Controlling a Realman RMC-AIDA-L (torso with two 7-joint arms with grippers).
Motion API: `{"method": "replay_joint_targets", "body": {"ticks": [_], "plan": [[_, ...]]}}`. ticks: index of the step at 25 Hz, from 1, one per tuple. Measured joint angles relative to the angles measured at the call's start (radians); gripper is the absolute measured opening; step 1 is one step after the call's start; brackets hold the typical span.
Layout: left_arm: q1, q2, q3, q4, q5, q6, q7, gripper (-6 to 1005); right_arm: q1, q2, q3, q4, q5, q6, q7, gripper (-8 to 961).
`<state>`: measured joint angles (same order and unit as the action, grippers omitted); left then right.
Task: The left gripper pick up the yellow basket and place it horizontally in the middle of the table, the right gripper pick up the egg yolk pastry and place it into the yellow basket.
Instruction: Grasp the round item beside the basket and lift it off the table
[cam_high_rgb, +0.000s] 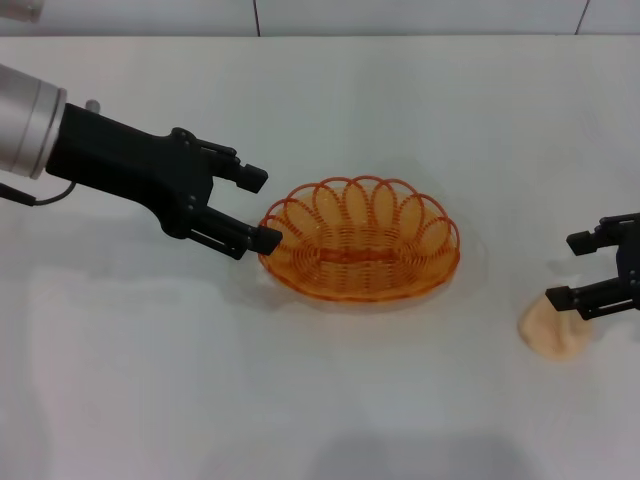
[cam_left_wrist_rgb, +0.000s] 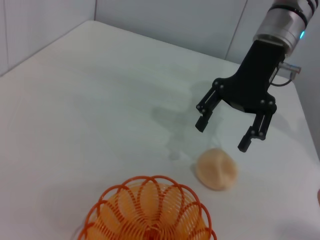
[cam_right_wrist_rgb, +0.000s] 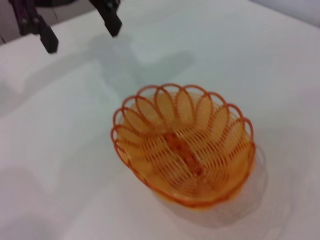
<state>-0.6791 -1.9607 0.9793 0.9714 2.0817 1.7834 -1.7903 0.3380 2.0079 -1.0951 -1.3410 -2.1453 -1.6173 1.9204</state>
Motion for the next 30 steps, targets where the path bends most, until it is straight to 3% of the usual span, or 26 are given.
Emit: {"method": "replay_joint_targets", "body": {"ticks": [28, 30], "plan": [[-0.003, -0.01, 0.001, -0.002, 0.002, -0.015, -0.003, 862, 0.032, 0.003, -0.057, 0.026, -0.09, 0.02, 0.054, 740], [-0.002, -0.011, 0.001, -0.002, 0.002, -0.015, -0.002, 861, 0.031, 0.003, -0.064, 0.028, -0.09, 0.022, 0.054, 665]]}}
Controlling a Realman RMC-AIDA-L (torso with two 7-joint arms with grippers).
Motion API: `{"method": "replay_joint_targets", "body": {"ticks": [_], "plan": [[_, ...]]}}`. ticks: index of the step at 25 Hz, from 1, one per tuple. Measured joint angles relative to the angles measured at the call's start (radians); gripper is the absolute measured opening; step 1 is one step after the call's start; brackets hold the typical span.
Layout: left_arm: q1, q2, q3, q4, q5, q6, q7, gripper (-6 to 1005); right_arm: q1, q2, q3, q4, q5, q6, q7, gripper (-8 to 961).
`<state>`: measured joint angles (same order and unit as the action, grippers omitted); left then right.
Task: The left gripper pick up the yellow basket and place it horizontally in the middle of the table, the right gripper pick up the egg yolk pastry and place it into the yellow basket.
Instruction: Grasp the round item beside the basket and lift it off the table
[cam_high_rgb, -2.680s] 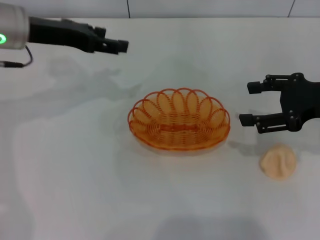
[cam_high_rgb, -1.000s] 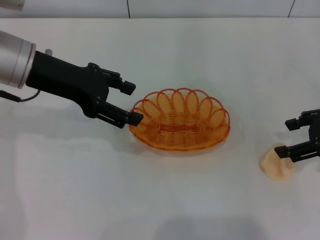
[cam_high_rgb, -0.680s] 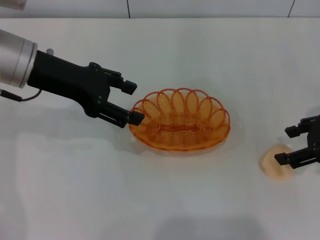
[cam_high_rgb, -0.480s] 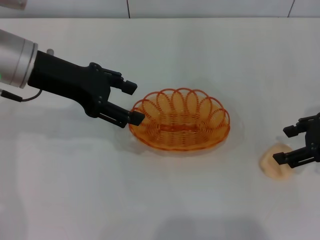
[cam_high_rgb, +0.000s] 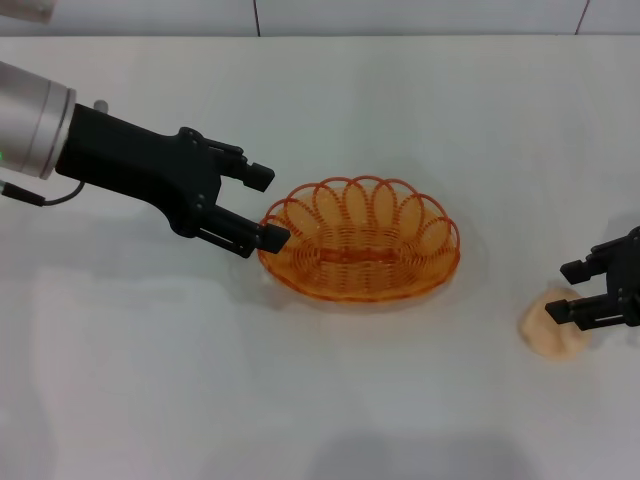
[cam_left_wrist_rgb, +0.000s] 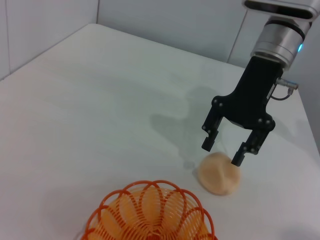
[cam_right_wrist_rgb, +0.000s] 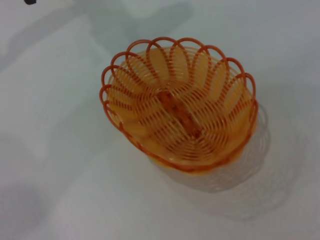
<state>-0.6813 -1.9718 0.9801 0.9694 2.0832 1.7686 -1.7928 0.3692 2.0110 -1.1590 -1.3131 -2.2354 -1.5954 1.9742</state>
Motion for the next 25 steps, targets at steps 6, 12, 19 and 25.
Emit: {"method": "replay_joint_targets", "body": {"ticks": [6, 12, 19, 25], "plan": [[0.004, -0.001, -0.003, 0.0, 0.0, 0.0, 0.001, 861, 0.0, 0.0, -0.011, 0.0, -0.004, 0.0, 0.0, 527], [0.005, -0.002, -0.006, 0.0, 0.0, -0.001, 0.001, 861, 0.001, 0.002, -0.021, 0.0, -0.015, 0.002, 0.0, 474], [0.008, -0.002, -0.006, 0.0, 0.0, -0.009, 0.001, 862, 0.0, 0.002, -0.021, 0.0, -0.018, 0.005, 0.003, 413], [0.007, -0.002, -0.006, 0.0, 0.0, -0.01, 0.002, 862, 0.005, 0.002, -0.016, 0.002, -0.035, 0.012, 0.023, 305]]}}
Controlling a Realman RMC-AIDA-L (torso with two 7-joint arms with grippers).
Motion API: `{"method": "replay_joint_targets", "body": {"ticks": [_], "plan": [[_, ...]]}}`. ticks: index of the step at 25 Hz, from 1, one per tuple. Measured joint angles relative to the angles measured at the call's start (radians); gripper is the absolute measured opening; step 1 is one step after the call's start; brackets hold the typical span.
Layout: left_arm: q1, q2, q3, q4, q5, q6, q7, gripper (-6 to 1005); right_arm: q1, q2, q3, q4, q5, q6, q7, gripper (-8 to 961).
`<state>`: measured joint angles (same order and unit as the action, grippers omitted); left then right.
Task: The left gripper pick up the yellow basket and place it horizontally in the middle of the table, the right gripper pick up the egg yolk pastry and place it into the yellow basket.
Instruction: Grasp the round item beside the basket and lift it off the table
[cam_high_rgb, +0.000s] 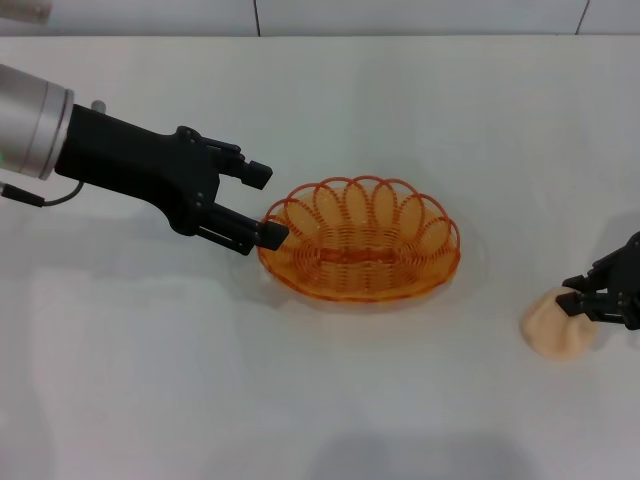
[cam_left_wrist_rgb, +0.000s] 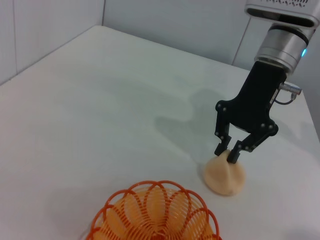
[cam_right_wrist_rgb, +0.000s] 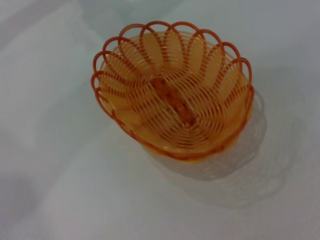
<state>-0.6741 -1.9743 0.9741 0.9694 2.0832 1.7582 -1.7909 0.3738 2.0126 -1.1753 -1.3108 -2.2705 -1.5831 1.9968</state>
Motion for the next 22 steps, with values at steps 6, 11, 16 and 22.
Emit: {"method": "replay_joint_targets", "body": {"ticks": [6, 11, 16, 22], "plan": [[0.001, -0.003, 0.0, 0.0, 0.0, -0.001, 0.001, 861, 0.002, 0.0, 0.001, -0.009, 0.009, -0.005, 0.006, 175], [0.002, -0.003, 0.0, 0.0, -0.001, -0.001, 0.001, 862, 0.002, 0.0, 0.006, -0.049, 0.059, -0.025, 0.018, 98], [0.002, -0.003, 0.0, 0.0, -0.003, 0.003, 0.001, 861, 0.03, 0.0, -0.003, -0.092, 0.076, -0.028, 0.057, 77], [0.002, -0.003, 0.0, 0.002, -0.004, 0.006, 0.001, 862, 0.092, 0.005, -0.021, -0.086, 0.108, -0.011, 0.076, 52]]}}
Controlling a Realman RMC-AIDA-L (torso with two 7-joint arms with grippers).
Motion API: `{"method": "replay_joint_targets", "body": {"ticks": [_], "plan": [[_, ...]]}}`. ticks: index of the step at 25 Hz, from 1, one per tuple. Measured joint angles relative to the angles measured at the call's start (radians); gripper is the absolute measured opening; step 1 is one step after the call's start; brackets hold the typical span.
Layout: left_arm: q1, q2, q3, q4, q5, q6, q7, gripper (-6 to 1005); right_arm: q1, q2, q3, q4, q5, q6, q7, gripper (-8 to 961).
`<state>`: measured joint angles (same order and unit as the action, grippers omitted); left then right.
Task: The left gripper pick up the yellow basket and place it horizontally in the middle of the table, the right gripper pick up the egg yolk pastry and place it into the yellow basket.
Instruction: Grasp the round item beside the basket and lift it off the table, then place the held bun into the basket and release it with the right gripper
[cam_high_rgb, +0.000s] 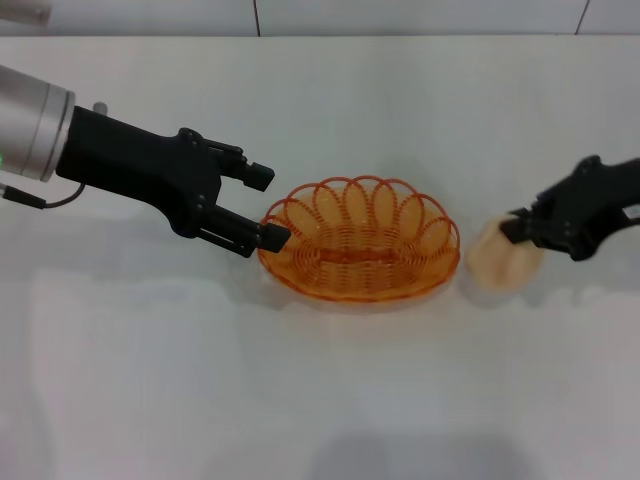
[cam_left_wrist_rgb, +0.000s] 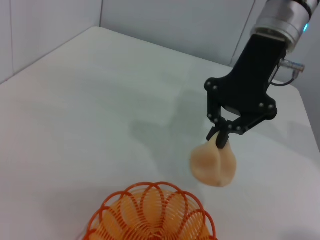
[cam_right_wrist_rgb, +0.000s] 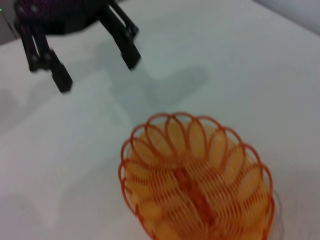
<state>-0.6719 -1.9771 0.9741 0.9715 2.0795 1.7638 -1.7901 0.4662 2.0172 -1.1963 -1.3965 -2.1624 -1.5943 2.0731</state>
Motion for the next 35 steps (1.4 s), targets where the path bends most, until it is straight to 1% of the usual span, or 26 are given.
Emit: {"method": "replay_joint_targets", "body": {"ticks": [4, 11, 19, 24, 35], "plan": [[0.0, 0.0, 0.001, 0.002, -0.001, 0.002, 0.0, 862, 0.026, 0.003, -0.037, 0.003, 0.016, 0.058, 0.015, 36], [0.0, 0.0, 0.0, 0.004, -0.004, 0.0, 0.0, 861, 0.034, 0.003, -0.129, 0.035, 0.073, 0.216, 0.013, 31], [0.0, 0.0, 0.0, 0.004, -0.005, -0.004, 0.001, 862, 0.049, 0.003, -0.243, 0.073, 0.087, 0.313, 0.006, 29], [-0.001, 0.0, 0.001, 0.005, -0.005, -0.004, 0.001, 861, 0.055, 0.003, -0.289, 0.083, 0.088, 0.355, 0.006, 47], [0.0, -0.001, 0.0, 0.006, -0.005, -0.004, 0.002, 862, 0.064, 0.003, -0.313, 0.098, 0.092, 0.373, -0.001, 111]]}}
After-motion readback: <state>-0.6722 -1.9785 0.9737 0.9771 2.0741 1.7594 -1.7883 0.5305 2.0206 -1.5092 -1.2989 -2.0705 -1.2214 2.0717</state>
